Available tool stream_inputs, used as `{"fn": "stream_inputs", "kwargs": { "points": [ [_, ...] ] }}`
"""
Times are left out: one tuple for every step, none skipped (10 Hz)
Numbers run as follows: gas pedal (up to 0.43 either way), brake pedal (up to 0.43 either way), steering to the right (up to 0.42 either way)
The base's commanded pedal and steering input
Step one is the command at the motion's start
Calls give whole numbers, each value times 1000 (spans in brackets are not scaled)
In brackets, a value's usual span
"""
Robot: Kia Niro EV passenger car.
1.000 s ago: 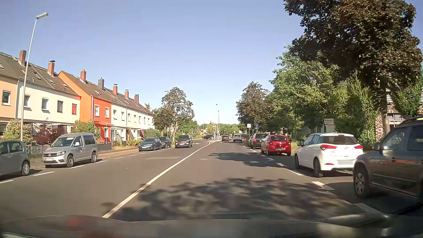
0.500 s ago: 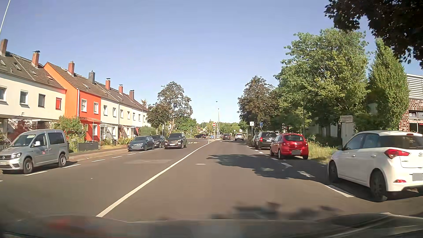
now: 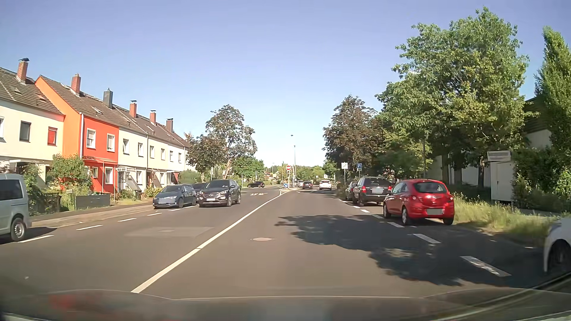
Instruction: Follow the waypoints while adhering to traffic rules and regulations
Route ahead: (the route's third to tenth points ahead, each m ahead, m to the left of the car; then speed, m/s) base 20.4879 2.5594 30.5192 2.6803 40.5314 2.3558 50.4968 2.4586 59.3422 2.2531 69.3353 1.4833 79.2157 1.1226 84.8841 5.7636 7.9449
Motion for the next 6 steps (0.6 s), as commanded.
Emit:
{"fn": "stream_inputs", "kwargs": {
  "points": [
    [87, 0, 1],
    [87, 0, 1],
    [87, 0, 1],
    [87, 0, 1],
    [87, 0, 1],
    [79, 0, 1]
  ]
}}
